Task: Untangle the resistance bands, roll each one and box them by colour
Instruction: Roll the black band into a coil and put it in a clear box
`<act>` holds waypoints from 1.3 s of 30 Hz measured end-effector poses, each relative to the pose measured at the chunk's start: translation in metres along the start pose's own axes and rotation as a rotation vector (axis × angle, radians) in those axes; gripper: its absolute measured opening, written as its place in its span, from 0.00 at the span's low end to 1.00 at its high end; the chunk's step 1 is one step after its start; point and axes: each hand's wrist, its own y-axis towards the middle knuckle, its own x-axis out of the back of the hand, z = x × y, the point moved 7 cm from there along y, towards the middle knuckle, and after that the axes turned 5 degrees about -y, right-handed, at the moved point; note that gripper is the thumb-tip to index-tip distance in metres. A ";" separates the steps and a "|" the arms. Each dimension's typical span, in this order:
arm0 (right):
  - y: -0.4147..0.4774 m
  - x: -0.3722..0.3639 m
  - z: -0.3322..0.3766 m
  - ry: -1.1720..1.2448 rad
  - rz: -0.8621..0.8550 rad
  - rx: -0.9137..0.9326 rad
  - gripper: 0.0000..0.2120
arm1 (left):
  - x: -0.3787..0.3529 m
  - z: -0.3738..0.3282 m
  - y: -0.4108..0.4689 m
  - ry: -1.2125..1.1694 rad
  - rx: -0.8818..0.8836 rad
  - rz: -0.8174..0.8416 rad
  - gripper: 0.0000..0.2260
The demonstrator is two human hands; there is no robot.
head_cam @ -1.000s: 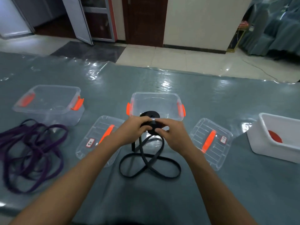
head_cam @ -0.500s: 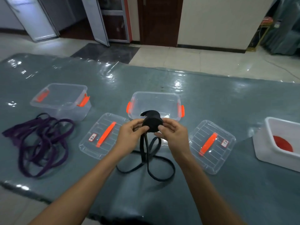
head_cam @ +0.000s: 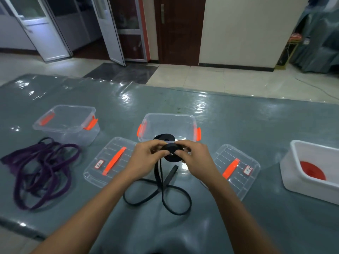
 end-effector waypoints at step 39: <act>-0.003 -0.005 0.000 0.119 -0.064 0.099 0.18 | 0.002 0.013 0.005 -0.102 0.004 -0.050 0.12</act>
